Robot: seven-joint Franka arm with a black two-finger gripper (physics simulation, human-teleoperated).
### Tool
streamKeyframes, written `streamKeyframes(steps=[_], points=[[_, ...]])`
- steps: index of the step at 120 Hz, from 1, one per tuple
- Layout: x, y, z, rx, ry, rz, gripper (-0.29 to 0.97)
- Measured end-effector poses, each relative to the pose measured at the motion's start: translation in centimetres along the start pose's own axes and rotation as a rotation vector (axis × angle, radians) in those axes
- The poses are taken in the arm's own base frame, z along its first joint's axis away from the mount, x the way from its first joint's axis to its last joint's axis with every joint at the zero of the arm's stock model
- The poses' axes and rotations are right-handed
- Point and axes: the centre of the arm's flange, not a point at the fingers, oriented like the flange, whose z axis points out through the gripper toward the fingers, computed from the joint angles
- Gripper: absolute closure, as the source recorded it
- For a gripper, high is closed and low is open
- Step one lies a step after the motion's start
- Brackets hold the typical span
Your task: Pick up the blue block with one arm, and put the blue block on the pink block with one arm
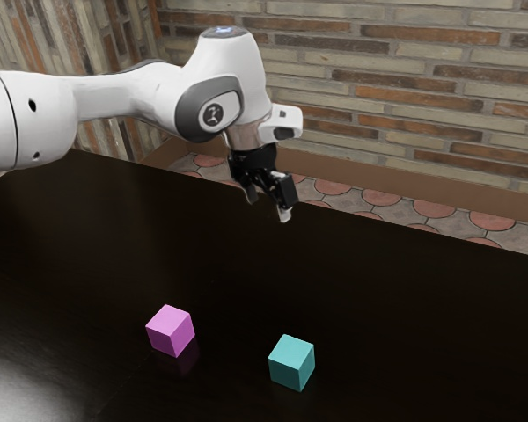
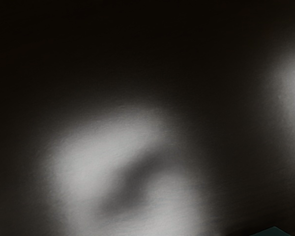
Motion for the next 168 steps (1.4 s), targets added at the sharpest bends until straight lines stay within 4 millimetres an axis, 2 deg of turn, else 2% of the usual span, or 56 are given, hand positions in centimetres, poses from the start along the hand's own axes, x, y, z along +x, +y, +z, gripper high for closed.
streamKeyframes(steps=[16,28,42,66,94,112,145,168], points=[[0.8,1.1,1.6,-0.020,0.017,0.004,0.00],[1.0,2.2,2.1,-0.029,0.026,0.011,0.00],[-0.5,4.6,4.2,-0.041,0.004,0.036,0.00],[-2.4,6.6,6.6,-0.060,-0.008,0.042,0.00],[-4.9,9.3,8.4,-0.064,-0.022,0.073,0.00],[-6.3,10.0,10.4,-0.069,-0.031,0.079,0.00],[-8.5,10.9,12.8,-0.098,-0.018,0.065,0.00],[-8.6,11.1,12.8,-0.112,0.011,0.032,0.00]])
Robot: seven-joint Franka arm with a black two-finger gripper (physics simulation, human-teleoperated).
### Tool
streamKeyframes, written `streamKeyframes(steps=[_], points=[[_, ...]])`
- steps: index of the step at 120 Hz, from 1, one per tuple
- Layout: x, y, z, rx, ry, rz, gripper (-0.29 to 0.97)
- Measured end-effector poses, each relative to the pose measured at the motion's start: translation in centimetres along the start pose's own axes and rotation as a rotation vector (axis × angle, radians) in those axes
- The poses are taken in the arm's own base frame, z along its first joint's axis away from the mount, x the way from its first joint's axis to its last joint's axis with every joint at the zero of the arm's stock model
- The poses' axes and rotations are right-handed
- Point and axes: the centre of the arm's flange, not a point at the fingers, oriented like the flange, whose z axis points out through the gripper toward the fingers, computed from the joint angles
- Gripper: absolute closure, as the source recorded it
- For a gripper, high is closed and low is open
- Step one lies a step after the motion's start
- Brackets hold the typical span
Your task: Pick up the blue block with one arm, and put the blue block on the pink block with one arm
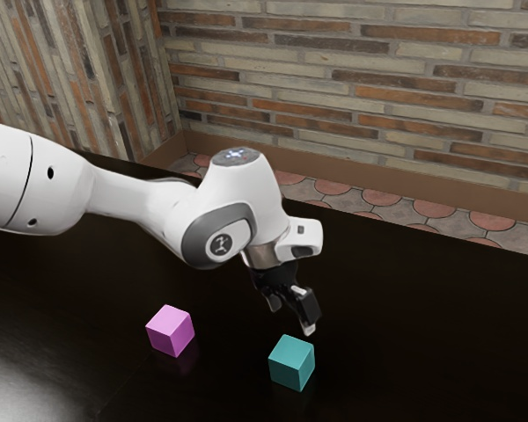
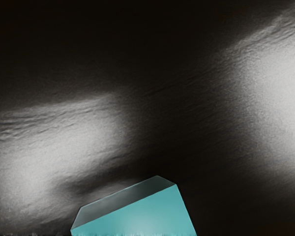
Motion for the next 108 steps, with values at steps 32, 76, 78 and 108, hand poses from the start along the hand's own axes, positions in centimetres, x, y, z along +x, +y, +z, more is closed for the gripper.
streamKeyframes(steps=[32,76,78,108], points=[[-0.8,-0.3,2.1,-0.010,-0.010,-0.035,0.01],[-1.7,-0.5,4.2,-0.018,-0.034,-0.072,0.01],[-1.7,-0.5,4.4,-0.019,-0.036,-0.074,0.01],[-1.6,-0.6,5.9,-0.035,-0.045,-0.100,0.01]])
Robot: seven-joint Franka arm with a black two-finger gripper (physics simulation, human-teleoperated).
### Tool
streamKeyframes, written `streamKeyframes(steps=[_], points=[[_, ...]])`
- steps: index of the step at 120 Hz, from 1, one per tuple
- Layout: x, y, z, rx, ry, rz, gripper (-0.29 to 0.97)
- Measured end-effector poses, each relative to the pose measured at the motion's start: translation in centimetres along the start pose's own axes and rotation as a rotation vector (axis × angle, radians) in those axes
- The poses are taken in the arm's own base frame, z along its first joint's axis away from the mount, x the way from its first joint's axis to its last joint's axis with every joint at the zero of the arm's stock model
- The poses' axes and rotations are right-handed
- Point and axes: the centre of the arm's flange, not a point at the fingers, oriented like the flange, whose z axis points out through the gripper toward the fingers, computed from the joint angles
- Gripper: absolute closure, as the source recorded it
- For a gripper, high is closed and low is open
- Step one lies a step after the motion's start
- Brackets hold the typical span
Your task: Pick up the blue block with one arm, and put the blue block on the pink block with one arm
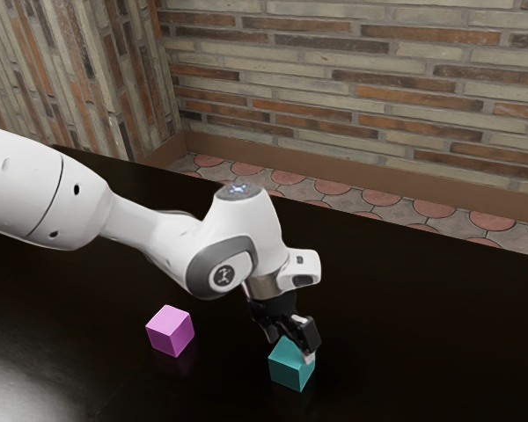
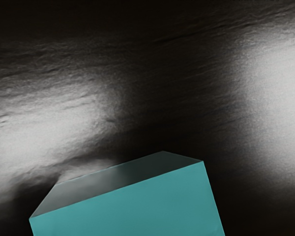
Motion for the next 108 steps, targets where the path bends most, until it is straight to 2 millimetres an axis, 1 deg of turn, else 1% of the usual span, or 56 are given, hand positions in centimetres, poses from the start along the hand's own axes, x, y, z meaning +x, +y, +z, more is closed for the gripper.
streamKeyframes(steps=[19,63,81,90,97,108], points=[[0.0,0.5,0.2,-0.004,0.002,-0.001,0.01],[-0.3,0.2,1.3,-0.008,-0.015,-0.026,0.01],[-0.3,-0.1,2.6,-0.016,-0.040,-0.041,0.01],[-0.2,-0.3,3.0,-0.019,-0.044,-0.048,0.01],[-0.1,-0.4,3.0,-0.019,-0.045,-0.050,0.02],[-0.1,-0.4,3.0,-0.019,-0.044,-0.053,0.08]])
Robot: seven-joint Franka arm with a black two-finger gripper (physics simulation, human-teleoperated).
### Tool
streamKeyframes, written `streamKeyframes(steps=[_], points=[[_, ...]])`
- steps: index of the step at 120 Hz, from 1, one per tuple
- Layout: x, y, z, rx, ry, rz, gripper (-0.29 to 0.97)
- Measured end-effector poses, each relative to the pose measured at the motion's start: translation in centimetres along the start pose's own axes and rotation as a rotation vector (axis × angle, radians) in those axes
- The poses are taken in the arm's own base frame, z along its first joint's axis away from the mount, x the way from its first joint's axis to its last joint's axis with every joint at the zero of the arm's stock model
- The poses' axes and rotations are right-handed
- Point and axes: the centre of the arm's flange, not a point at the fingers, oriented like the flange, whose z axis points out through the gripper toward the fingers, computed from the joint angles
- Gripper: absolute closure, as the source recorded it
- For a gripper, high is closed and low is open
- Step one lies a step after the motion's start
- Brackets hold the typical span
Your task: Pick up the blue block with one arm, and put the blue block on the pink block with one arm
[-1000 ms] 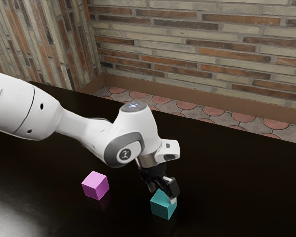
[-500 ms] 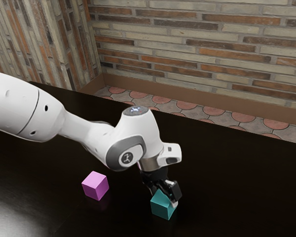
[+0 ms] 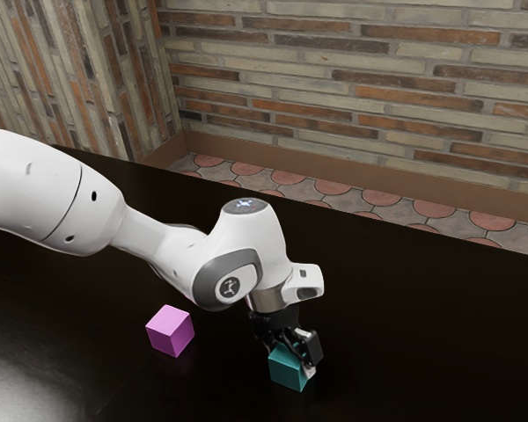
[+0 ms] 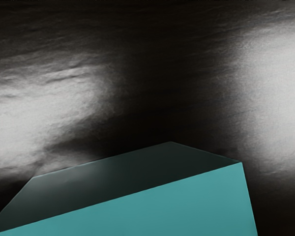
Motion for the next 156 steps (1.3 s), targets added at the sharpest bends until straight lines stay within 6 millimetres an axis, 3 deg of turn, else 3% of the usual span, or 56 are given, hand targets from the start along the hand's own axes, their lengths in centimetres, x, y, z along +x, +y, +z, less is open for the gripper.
streamKeyframes(steps=[39,74,94,116,156], points=[[0.1,0.2,-0.8,0.010,0.016,-0.005,0.32],[-1.2,0.8,-7.0,0.068,0.105,0.004,0.31],[-2.2,-1.7,-9.4,0.108,0.129,-0.038,0.31],[-3.9,-5.2,-10.1,0.142,0.124,-0.099,0.32],[-4.8,-10.4,-12.1,0.165,0.143,-0.164,0.31]])
